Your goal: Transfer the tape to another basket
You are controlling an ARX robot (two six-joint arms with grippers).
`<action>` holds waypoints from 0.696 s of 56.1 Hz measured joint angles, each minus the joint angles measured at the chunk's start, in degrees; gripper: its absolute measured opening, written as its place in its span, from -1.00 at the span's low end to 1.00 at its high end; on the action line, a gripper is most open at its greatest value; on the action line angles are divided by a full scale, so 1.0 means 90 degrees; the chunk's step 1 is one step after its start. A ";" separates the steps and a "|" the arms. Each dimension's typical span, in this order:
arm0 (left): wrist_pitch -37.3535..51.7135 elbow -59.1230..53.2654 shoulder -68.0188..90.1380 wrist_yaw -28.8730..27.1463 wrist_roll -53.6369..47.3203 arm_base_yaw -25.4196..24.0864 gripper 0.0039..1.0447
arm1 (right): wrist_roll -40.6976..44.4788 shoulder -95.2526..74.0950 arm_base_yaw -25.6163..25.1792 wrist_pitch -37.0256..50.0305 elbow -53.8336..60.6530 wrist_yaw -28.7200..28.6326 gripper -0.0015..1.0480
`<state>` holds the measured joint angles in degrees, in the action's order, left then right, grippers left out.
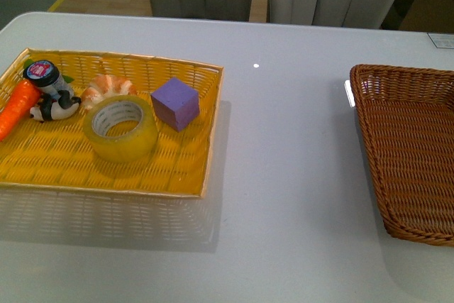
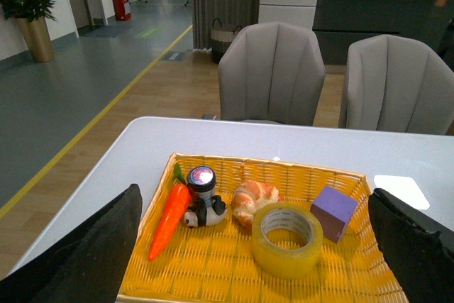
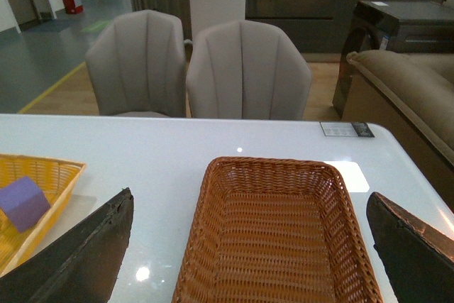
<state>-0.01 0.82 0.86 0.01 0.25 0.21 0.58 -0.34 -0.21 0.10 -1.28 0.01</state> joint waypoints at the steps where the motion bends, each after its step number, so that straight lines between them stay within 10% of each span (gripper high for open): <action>1: 0.0000 0.0000 0.0000 0.0000 0.0000 0.0000 0.83 | 0.0000 0.0000 0.0000 0.0000 0.0000 0.0000 0.83; 39: 0.0000 0.0000 0.0000 0.0000 0.0000 0.0000 0.83 | 0.0000 0.0000 0.0000 -0.0002 0.0000 0.0000 0.83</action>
<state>-0.01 0.82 0.86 0.01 0.25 0.21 0.58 -0.34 -0.21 0.08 -1.28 0.01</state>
